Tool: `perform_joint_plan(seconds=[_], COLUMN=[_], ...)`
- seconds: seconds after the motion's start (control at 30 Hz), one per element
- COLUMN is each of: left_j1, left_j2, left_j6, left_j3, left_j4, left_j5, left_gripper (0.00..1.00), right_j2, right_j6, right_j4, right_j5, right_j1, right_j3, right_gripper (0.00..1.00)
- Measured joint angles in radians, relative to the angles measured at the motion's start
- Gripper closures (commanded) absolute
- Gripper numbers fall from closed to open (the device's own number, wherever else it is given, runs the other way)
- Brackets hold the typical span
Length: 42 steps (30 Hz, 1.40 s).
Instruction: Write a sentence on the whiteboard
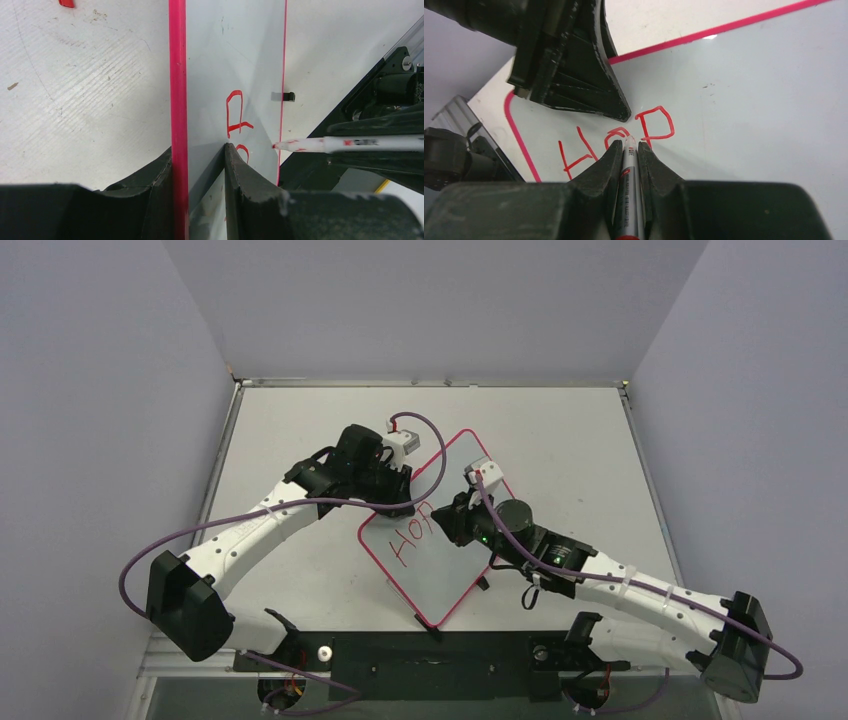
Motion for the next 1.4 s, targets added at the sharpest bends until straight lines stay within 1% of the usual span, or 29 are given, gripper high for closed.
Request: perform_joint_plan(seconds=[0.23,0.73,1.07,1.4], left_j1=[0.000,-0.002,-0.002,-0.005], left_j2=[0.000,0.000,0.000,-0.001], left_j6=[0.000,0.000,0.000,0.000], left_j3=[0.000,0.000,0.000,0.000], left_j4=[0.000,0.000,0.001,0.002], left_j5=[0.000,-0.001,-0.002,-0.003], left_gripper=[1.00,1.00,1.00,1.00], right_j2=[-0.098,-0.103,-0.064,0.005], right_j6=[-0.007,-0.028,-0.032,-0.035], right_j4=[0.000,-0.032,-0.026,0.008], right_j5=[0.013,0.089,0.100,0.092], right_j1=[0.000,0.000,-0.026,-0.041], right_j3=[0.000,-0.008,-0.055,-0.055], right_gripper=[1.00,1.00,1.00,1.00])
